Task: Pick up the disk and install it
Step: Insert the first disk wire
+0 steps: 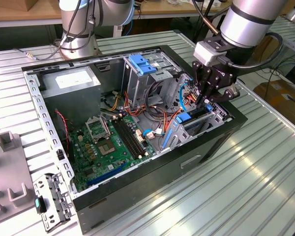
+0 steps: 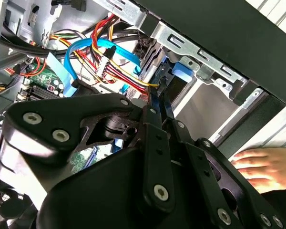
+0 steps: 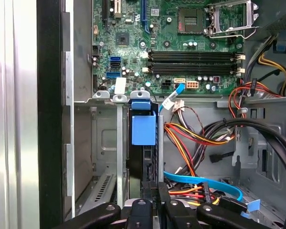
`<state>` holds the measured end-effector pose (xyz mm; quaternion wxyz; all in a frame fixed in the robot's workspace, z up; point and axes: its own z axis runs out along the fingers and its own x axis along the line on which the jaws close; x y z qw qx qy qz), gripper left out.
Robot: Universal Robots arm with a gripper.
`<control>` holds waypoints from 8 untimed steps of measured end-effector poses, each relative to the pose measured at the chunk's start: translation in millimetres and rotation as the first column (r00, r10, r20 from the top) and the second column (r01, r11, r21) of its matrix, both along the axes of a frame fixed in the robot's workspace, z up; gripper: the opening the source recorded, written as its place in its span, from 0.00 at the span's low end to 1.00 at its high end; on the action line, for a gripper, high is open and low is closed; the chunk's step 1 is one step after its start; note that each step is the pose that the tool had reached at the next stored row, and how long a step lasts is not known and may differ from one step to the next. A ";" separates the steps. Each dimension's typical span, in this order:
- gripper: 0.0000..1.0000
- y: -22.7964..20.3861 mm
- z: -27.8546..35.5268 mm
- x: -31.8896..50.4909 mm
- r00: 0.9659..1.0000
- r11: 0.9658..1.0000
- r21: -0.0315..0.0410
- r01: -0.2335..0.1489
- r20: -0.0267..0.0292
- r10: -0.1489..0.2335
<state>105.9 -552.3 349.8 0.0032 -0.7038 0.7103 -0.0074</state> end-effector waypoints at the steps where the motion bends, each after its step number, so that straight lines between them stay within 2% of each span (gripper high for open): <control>1: 0.16 0.0 -0.9 0.2 1.000 1.000 0.000 0.001 0.000 -0.001; 8: 0.16 -0.1 -3.4 0.2 1.000 1.000 -0.001 0.002 0.000 -0.002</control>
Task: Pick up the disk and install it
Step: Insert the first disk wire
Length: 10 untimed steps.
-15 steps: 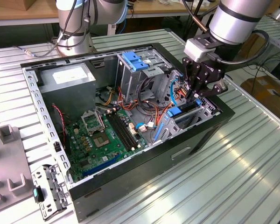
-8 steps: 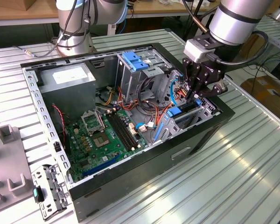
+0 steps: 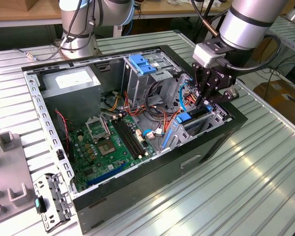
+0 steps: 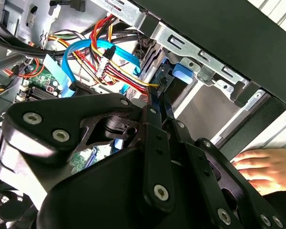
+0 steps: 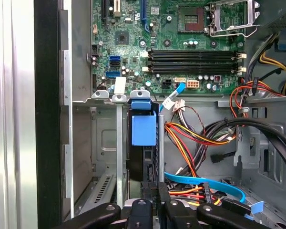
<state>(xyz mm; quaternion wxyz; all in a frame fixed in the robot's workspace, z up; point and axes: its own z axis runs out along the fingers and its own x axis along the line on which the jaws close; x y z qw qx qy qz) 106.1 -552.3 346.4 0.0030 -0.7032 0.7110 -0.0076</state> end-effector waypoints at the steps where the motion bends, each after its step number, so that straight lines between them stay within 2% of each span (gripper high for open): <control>1: 0.16 0.0 0.0 0.0 1.000 1.000 0.000 0.001 0.000 -0.001; 10: 0.16 -0.1 1.7 0.0 1.000 1.000 0.000 0.002 0.000 -0.002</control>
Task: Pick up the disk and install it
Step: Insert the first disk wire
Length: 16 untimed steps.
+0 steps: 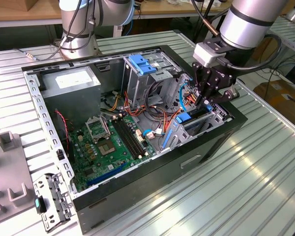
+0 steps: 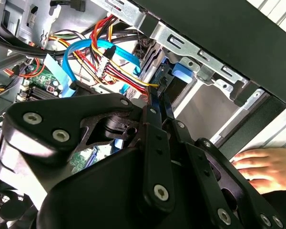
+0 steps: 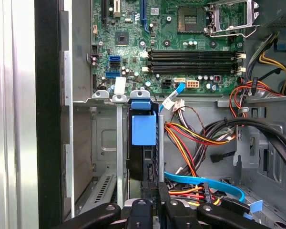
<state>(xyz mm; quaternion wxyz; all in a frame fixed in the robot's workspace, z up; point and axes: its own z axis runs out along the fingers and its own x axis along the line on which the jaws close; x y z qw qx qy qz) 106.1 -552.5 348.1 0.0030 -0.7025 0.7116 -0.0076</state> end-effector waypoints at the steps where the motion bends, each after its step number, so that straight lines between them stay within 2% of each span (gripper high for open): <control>1: 0.16 0.0 0.0 0.0 1.000 1.000 0.000 0.000 0.000 0.000; 11: 0.16 -0.2 -2.8 -0.4 1.000 1.000 0.000 0.004 0.000 -0.004; 16: 0.16 -0.2 -1.3 -0.4 1.000 1.000 -0.001 0.029 0.000 -0.029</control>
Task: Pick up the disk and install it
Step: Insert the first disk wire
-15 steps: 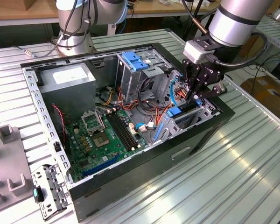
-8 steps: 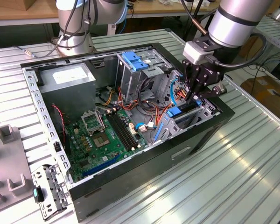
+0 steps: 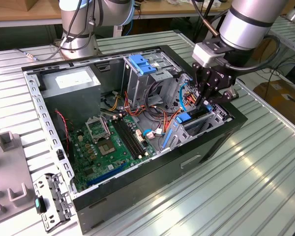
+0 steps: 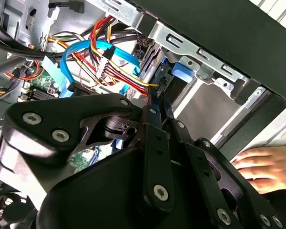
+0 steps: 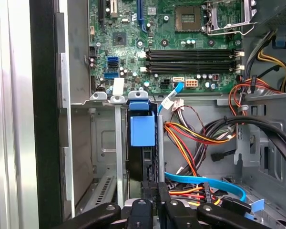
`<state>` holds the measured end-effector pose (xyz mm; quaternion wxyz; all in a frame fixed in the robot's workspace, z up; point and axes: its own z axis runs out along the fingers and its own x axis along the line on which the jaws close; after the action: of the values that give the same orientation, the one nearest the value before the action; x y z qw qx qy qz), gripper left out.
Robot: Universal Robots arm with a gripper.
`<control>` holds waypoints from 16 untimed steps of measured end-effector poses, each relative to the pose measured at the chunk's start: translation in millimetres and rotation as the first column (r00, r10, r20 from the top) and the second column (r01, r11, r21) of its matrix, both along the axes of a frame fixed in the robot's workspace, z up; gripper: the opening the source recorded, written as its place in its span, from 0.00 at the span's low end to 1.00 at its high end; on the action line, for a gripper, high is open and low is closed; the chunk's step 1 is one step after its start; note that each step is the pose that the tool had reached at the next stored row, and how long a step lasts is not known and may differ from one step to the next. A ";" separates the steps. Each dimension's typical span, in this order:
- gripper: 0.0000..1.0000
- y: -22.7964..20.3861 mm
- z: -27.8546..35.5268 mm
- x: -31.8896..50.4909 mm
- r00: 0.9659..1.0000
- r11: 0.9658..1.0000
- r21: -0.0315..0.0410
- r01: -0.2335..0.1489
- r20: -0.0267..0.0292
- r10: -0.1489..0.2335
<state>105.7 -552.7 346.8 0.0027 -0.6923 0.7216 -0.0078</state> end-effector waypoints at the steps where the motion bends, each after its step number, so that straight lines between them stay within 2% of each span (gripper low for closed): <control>1: 0.16 0.0 0.0 0.0 1.000 1.000 0.000 0.002 0.000 -0.002; 3: 0.16 0.0 0.2 0.0 1.000 1.000 -0.004 0.005 0.000 -0.005; 5: 0.16 0.1 0.3 0.1 1.000 1.000 -0.016 0.007 0.000 -0.007; 6: 0.16 0.3 0.3 0.1 1.000 1.000 -0.019 0.008 0.000 -0.008; 9: 0.16 6.0 0.2 0.1 1.000 1.000 -0.021 0.008 0.000 -0.008; 10: 0.16 7.5 0.2 0.1 1.000 1.000 -0.027 0.008 0.000 -0.008; 12: 0.16 7.7 0.3 0.3 1.000 0.998 -0.061 0.008 0.000 -0.008; 13: 0.16 7.7 0.2 0.3 1.000 0.998 -0.069 0.008 0.000 -0.008; 16: 0.16 8.3 0.3 0.3 1.000 0.997 -0.070 0.008 0.001 -0.008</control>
<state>105.9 -544.4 347.1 -0.0216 -0.6891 0.7235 -0.0333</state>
